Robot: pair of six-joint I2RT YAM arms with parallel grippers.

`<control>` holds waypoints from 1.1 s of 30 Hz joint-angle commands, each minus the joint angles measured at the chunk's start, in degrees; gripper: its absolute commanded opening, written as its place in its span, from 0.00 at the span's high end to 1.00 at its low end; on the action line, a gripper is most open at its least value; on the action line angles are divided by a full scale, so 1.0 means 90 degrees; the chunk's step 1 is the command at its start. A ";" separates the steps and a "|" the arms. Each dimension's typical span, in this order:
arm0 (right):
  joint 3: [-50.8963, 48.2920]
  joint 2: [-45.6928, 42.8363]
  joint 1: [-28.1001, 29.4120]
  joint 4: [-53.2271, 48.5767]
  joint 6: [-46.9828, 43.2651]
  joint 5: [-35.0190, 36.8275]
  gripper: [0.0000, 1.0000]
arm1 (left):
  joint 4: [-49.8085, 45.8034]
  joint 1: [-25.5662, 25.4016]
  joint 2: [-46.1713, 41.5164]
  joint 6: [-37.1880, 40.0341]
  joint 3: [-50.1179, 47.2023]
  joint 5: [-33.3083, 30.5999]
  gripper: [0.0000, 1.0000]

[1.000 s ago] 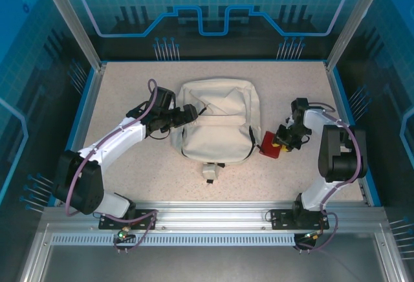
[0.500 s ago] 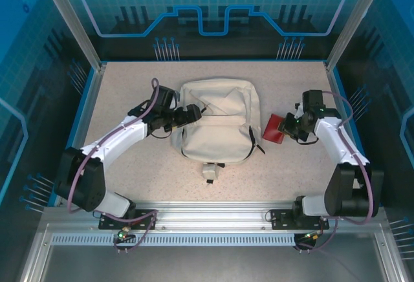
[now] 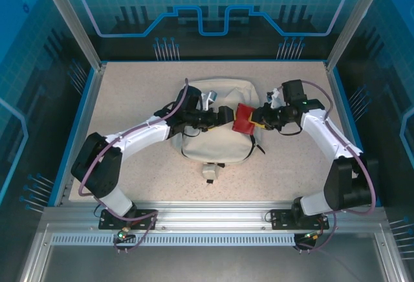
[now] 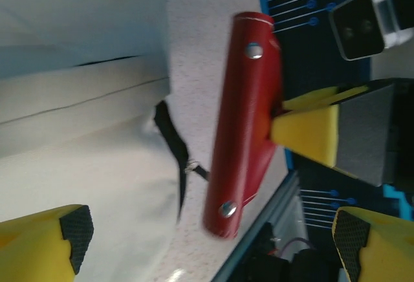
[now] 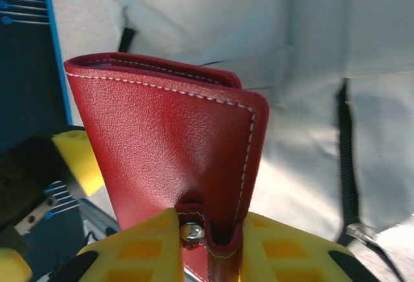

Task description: Pack the student bag

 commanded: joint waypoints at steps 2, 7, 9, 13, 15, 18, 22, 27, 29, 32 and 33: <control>0.0299 0.0242 0.0141 0.0411 0.0342 -0.0741 0.77 | 0.0837 -0.0036 0.0127 -0.0526 -0.0055 0.0270 0.11; 0.0378 0.0321 0.0201 0.0546 0.0424 -0.0994 0.77 | 0.0616 -0.0045 0.0286 -0.0498 0.0089 0.0330 0.41; 0.0359 0.0321 0.0201 0.0671 0.0495 -0.1156 0.76 | 0.0578 -0.0048 0.0326 -0.0477 0.0133 0.0345 0.52; 0.0330 0.0312 0.0211 0.0819 0.0516 -0.1388 0.67 | 0.0598 -0.0041 0.0334 -0.0482 0.0223 0.0484 0.78; 0.0234 0.0244 0.0139 0.0918 0.0478 -0.1426 0.43 | 0.0676 -0.0003 0.0228 -0.0552 0.0198 0.0569 0.86; -0.0170 0.0061 -0.0045 0.1686 0.0685 -0.1769 0.21 | 0.1178 0.0182 0.0059 -0.1035 0.0001 0.0916 0.89; -0.0276 0.0091 0.0048 0.2451 0.0953 -0.2446 0.18 | 0.1990 0.0357 -0.0066 -0.1795 -0.0275 0.1350 0.89; -0.0312 0.0083 0.0116 0.3242 0.1481 -0.2854 0.26 | 0.2937 0.0533 -0.0133 -0.2668 -0.0591 0.1636 0.90; -0.0316 0.0076 0.0123 0.3472 0.1664 -0.2984 0.31 | 0.3461 0.0595 -0.0114 -0.3063 -0.0728 0.1742 0.90; -0.0281 0.0091 0.0115 0.3693 0.1898 -0.3099 0.44 | 0.3962 0.0609 -0.0076 -0.3442 -0.0825 0.1809 0.90; -0.0259 0.0101 0.0115 0.3747 0.1970 -0.3120 0.50 | 0.3968 0.0612 -0.0067 -0.3457 -0.0826 0.1819 0.90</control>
